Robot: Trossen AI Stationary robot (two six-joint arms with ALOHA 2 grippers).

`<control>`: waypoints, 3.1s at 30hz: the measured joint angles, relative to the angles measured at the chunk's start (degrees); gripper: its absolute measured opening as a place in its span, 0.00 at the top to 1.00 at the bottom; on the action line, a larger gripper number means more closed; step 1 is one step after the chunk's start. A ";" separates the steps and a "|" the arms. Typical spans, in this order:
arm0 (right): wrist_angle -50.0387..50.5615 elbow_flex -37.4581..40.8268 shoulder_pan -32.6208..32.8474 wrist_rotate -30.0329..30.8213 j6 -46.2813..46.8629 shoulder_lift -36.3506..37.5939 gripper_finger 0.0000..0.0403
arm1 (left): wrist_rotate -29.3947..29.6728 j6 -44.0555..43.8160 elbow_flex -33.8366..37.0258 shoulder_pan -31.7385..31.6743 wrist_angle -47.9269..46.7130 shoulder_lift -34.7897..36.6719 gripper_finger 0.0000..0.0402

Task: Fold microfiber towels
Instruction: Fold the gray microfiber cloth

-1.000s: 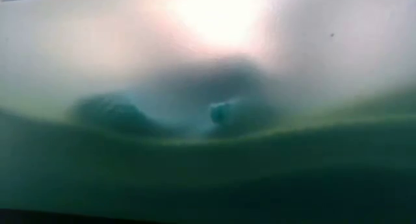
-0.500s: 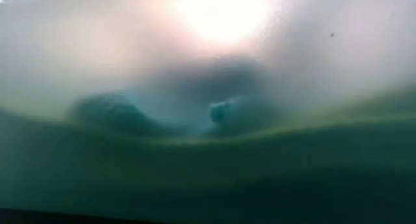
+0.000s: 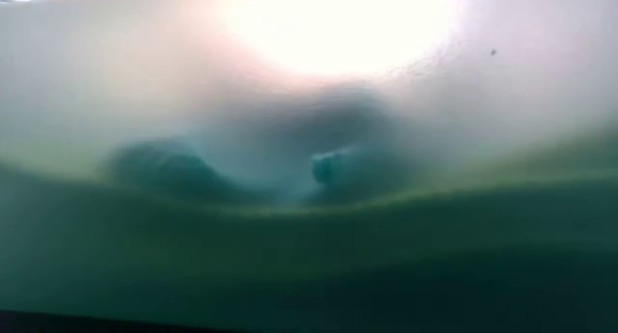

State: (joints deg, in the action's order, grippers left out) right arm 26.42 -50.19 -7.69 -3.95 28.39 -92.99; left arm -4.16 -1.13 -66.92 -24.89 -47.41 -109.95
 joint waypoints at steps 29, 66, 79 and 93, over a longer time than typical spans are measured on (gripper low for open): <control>0.31 0.00 -14.74 -0.85 -7.18 10.83 1.00 | 6.14 -15.99 -2.87 9.27 4.57 4.72 0.99; 3.52 -0.02 -28.03 -2.33 -6.57 10.71 0.75 | 2.34 -4.80 -3.27 -15.14 4.03 13.47 0.93; 4.06 -0.02 -27.20 -3.77 -3.54 10.71 0.68 | -3.89 -3.27 -3.32 -20.84 5.60 3.75 0.74; 3.99 -0.04 -27.20 -3.79 -2.04 10.73 0.68 | -3.84 -4.12 -3.32 -21.59 15.01 1.03 0.44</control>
State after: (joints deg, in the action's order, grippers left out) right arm 30.40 -50.24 -34.89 -7.75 26.35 -82.26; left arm -8.00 -5.25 -70.24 -46.49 -32.40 -108.92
